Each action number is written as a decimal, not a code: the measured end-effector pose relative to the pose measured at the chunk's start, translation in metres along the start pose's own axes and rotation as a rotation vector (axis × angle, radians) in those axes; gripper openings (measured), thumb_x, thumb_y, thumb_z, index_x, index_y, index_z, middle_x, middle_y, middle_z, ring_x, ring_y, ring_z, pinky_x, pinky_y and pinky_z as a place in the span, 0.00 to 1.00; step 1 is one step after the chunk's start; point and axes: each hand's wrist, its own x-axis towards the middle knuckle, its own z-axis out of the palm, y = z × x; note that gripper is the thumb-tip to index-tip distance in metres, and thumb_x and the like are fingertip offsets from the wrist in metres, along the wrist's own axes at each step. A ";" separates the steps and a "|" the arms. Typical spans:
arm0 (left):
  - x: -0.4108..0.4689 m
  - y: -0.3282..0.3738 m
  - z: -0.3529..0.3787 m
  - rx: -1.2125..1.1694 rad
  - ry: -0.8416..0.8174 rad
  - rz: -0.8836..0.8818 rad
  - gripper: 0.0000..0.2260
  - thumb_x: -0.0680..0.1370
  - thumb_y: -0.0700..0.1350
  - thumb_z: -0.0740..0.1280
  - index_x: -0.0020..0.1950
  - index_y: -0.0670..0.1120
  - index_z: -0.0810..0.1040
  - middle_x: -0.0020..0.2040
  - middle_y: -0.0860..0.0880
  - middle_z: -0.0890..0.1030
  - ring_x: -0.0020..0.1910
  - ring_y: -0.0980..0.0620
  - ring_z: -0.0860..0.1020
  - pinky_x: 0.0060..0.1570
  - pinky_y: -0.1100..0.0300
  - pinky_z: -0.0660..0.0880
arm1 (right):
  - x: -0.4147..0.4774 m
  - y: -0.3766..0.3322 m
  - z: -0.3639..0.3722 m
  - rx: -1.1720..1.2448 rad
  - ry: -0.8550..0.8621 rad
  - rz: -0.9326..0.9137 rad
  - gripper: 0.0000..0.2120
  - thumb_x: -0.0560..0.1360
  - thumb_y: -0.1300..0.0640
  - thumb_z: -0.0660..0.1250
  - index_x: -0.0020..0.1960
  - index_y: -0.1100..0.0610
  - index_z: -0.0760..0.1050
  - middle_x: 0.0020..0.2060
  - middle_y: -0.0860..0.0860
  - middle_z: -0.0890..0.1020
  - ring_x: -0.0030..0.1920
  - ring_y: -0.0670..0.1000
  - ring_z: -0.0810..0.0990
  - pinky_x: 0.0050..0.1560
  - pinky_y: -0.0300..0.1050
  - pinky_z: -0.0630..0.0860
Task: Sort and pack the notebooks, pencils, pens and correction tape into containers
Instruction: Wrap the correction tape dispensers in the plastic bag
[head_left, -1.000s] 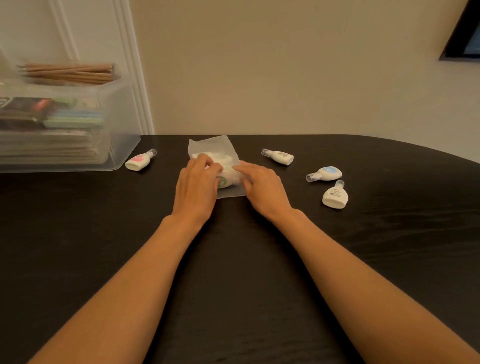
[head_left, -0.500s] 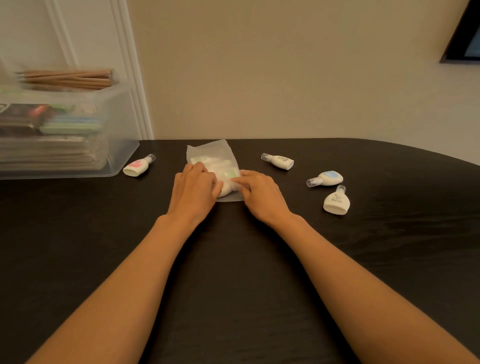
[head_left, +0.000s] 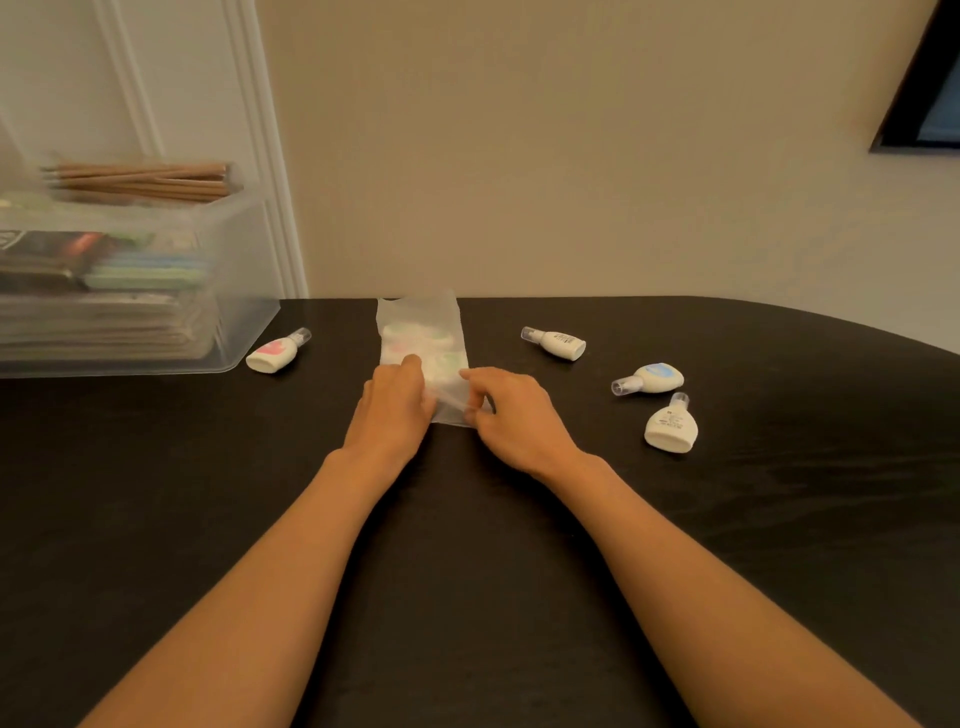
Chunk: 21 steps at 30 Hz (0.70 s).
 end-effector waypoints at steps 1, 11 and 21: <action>0.000 0.000 0.000 -0.008 0.010 -0.001 0.06 0.76 0.40 0.63 0.50 0.39 0.70 0.46 0.40 0.74 0.45 0.40 0.75 0.43 0.48 0.73 | 0.001 0.000 0.001 0.002 -0.021 0.018 0.04 0.74 0.66 0.61 0.43 0.62 0.74 0.58 0.56 0.79 0.59 0.59 0.75 0.58 0.56 0.72; 0.005 -0.003 0.000 0.166 0.063 -0.024 0.13 0.78 0.46 0.64 0.59 0.44 0.67 0.56 0.42 0.69 0.48 0.44 0.74 0.42 0.56 0.69 | 0.005 0.004 0.001 0.003 -0.098 0.082 0.07 0.81 0.59 0.54 0.53 0.59 0.70 0.48 0.60 0.78 0.49 0.59 0.74 0.50 0.56 0.73; -0.003 -0.007 -0.008 -0.056 -0.013 -0.087 0.19 0.76 0.34 0.63 0.66 0.45 0.73 0.63 0.41 0.72 0.61 0.41 0.72 0.54 0.53 0.71 | -0.006 -0.004 -0.007 0.007 -0.012 -0.025 0.05 0.77 0.63 0.61 0.43 0.58 0.72 0.69 0.53 0.71 0.65 0.55 0.72 0.61 0.46 0.67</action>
